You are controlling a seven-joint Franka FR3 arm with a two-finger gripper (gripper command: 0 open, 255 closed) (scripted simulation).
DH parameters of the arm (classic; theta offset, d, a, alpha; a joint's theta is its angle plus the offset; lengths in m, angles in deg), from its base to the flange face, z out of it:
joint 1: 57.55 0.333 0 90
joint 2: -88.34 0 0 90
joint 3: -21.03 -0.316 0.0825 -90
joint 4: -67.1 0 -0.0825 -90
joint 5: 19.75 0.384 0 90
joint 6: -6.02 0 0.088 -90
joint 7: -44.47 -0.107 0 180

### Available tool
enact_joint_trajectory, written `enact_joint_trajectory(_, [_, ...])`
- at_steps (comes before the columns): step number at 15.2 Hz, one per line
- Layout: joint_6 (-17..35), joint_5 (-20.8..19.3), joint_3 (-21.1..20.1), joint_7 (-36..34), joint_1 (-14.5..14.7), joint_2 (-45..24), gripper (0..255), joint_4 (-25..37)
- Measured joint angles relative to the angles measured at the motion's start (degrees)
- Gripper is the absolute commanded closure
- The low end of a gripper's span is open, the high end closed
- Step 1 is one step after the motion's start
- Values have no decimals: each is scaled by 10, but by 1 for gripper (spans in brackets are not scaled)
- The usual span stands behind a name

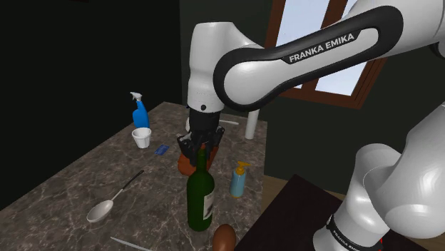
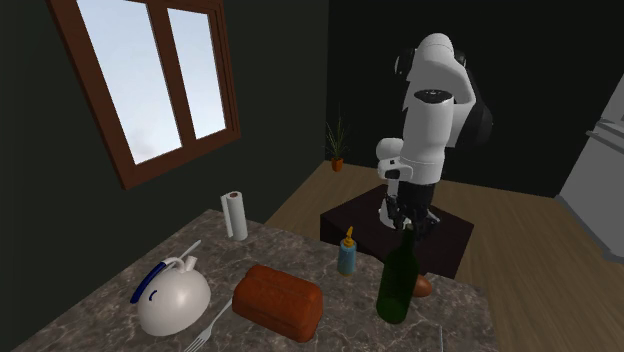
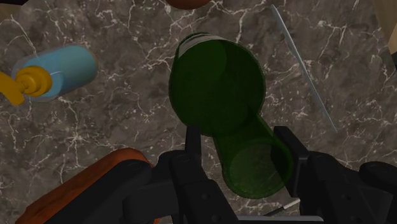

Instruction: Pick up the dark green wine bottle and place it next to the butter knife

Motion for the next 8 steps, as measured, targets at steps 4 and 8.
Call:
enact_joint_trajectory(4, [0, 0, 0, 0, 0, 0, 0, 0])
enact_joint_trajectory(8, [-25, 0, 2, 2, -1, 10, 0, 16])
